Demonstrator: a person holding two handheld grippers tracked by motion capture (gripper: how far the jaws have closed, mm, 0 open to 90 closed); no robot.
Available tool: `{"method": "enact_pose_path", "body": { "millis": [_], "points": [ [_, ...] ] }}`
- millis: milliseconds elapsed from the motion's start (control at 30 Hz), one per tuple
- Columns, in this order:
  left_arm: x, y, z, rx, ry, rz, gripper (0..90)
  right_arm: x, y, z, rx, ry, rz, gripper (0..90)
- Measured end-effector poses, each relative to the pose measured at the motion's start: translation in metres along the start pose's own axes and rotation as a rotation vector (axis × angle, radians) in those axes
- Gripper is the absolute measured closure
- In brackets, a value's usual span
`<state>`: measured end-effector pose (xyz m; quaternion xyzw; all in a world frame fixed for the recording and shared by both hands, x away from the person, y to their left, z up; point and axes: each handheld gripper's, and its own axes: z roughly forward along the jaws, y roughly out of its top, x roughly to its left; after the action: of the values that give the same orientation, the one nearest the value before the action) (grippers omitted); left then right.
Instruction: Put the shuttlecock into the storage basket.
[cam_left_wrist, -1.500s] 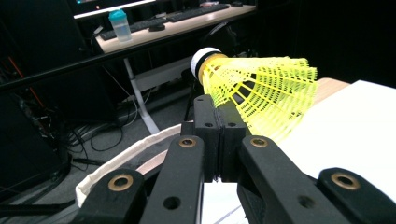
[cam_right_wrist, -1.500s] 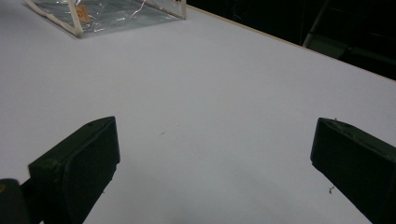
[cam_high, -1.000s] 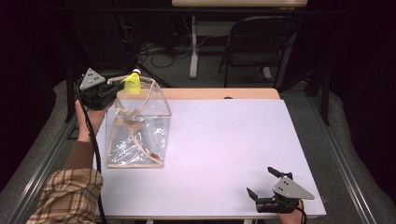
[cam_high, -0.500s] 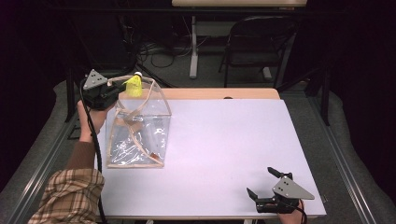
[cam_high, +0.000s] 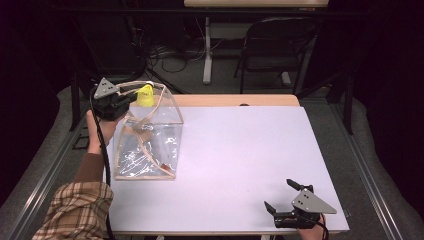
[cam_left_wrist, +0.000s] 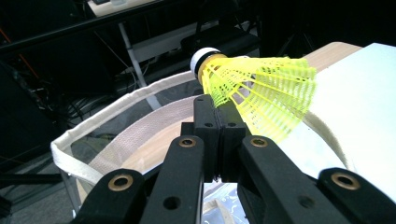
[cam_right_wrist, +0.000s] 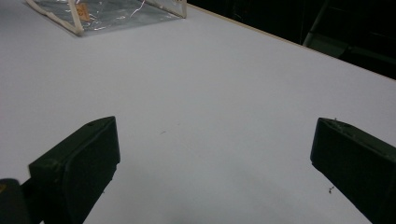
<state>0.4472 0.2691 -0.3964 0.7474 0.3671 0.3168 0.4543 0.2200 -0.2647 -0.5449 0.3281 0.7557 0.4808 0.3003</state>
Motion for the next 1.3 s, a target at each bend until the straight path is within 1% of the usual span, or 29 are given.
{"method": "enact_pose_path", "body": {
  "millis": [133, 300, 767, 867, 1067, 1200, 1300],
  "points": [
    [-0.001, -0.001, 0.003, 0.011, -0.002, 0.002, 89.5, 0.000, 0.000, 0.000, 0.000, -0.001, 0.000, 1.0],
    [-0.002, -0.002, 0.007, 0.030, 0.007, -0.001, 89.5, 0.000, 0.000, 0.000, 0.002, -0.002, 0.000, 1.0],
    [-0.005, -0.005, 0.016, 0.068, -0.019, 0.004, 89.4, 0.000, 0.000, 0.000, -0.001, 0.002, 0.000, 1.0],
    [-0.005, -0.005, 0.016, 0.066, -0.020, 0.002, 89.4, 0.000, 0.000, 0.000, 0.000, 0.001, 0.000, 1.0],
    [-0.005, -0.006, 0.018, 0.080, -0.017, 0.005, 89.4, 0.000, 0.000, 0.000, -0.001, 0.001, 0.000, 1.0],
    [-0.005, -0.007, 0.021, 0.087, -0.022, -0.002, 89.3, 0.000, 0.000, 0.000, -0.001, 0.001, 0.000, 1.0],
    [-0.006, -0.007, 0.021, 0.097, -0.029, 0.000, 89.4, 0.000, 0.000, 0.000, -0.001, 0.002, 0.000, 1.0]
  ]
}}
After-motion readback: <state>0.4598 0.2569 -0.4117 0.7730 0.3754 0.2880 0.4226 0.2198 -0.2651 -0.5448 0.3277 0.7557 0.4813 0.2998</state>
